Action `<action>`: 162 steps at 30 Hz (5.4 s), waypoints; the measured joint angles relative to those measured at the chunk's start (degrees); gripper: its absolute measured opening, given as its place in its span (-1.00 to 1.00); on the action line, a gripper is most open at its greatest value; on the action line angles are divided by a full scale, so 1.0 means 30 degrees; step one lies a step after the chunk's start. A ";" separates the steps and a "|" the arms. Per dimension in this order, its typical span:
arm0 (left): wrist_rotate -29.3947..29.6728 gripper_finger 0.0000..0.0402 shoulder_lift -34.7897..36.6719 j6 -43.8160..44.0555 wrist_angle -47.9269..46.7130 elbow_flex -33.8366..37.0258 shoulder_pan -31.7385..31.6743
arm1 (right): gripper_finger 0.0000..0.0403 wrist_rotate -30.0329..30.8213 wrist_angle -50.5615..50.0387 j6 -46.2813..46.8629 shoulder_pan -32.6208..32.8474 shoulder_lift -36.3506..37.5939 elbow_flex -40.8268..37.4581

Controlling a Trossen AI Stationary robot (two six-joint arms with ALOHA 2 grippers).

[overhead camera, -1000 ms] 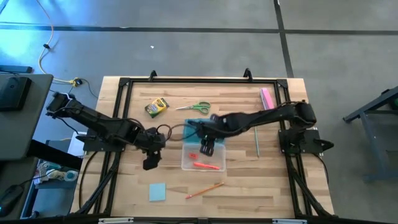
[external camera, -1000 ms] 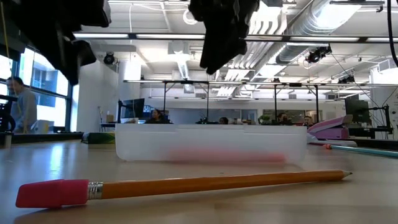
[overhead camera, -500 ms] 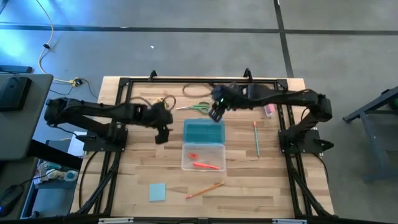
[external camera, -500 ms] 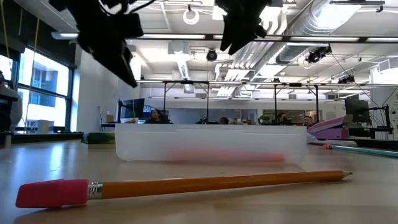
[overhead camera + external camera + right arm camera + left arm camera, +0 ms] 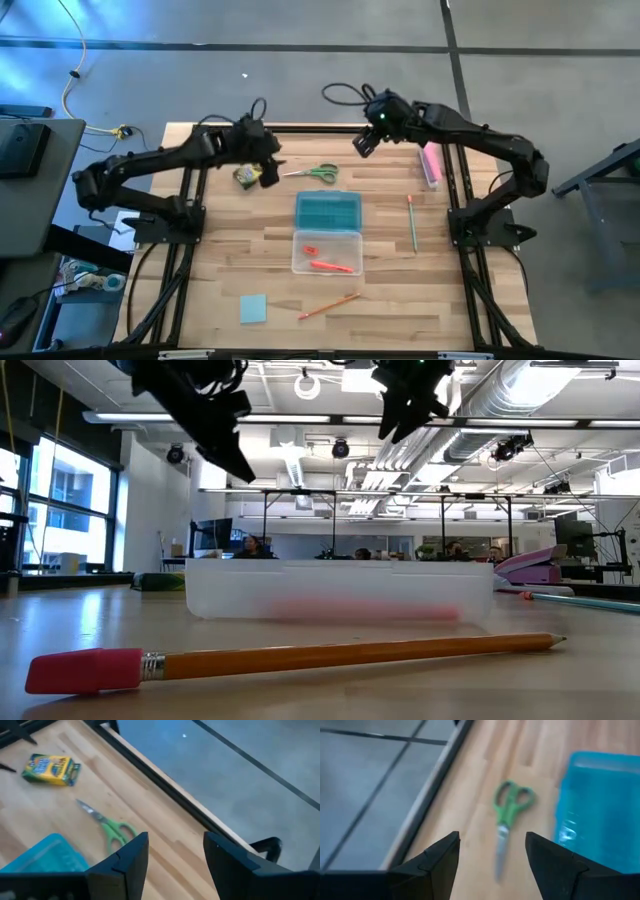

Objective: Pack school essentials
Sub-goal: Put the green scissors into the blue supply box

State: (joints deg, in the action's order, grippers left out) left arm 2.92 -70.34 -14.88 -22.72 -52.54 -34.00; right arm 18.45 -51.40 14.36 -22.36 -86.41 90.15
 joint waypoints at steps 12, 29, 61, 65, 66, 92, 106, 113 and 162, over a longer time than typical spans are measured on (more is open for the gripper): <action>-0.0859 0.06 -0.4043 -0.1256 -0.0032 -0.3915 -0.2616 | -0.10 -0.0805 -0.0007 -0.2206 -0.2001 -0.0007 0.0000; -0.2607 0.06 -0.9050 -0.1404 -0.2177 -0.3925 -0.1857 | -0.10 -0.0850 -0.0015 -0.2956 -0.2960 -0.0015 0.0000; -0.2175 0.03 -1.3400 -0.1759 -0.1833 -0.4013 -0.1412 | -0.10 -0.0849 -0.0073 -0.2599 -0.2960 -0.0029 0.0000; -0.2266 -0.14 -1.3423 -0.1762 -0.1851 -0.3994 -0.1411 | -0.10 -0.0851 -0.0080 -0.2599 -0.2960 -0.0029 0.0000; -0.2298 -0.20 -1.3429 -0.1762 -0.1858 -0.3987 -0.1405 | -0.10 -0.0849 -0.0080 -0.2596 -0.2960 -0.0029 0.0000; -0.3549 -0.96 -1.3355 -0.1769 -0.1669 -0.3955 -0.1551 | -0.10 -0.0853 -0.0756 -0.2591 -0.2960 -0.0029 0.0000; -0.3794 -1.00 -1.2547 -0.1820 -0.1982 -0.3874 -0.1570 | -0.10 -0.0849 -0.0794 -0.2591 -0.2960 -0.0029 0.0000; -0.4617 -1.00 -1.2540 -0.1674 -0.2004 -0.3874 -0.1609 | -0.10 -0.0849 -0.0794 -0.2591 -0.2960 -0.0029 0.0000; -0.6469 -1.00 -1.2008 -0.0931 -0.2055 -0.3889 -0.1609 | -0.10 -0.0849 -0.0855 -0.2242 -0.2953 -0.0029 0.0000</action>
State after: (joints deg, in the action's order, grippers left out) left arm -16.49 -106.37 -17.67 -28.88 -64.20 -38.83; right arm 15.90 -53.96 7.64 -31.22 -86.50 90.15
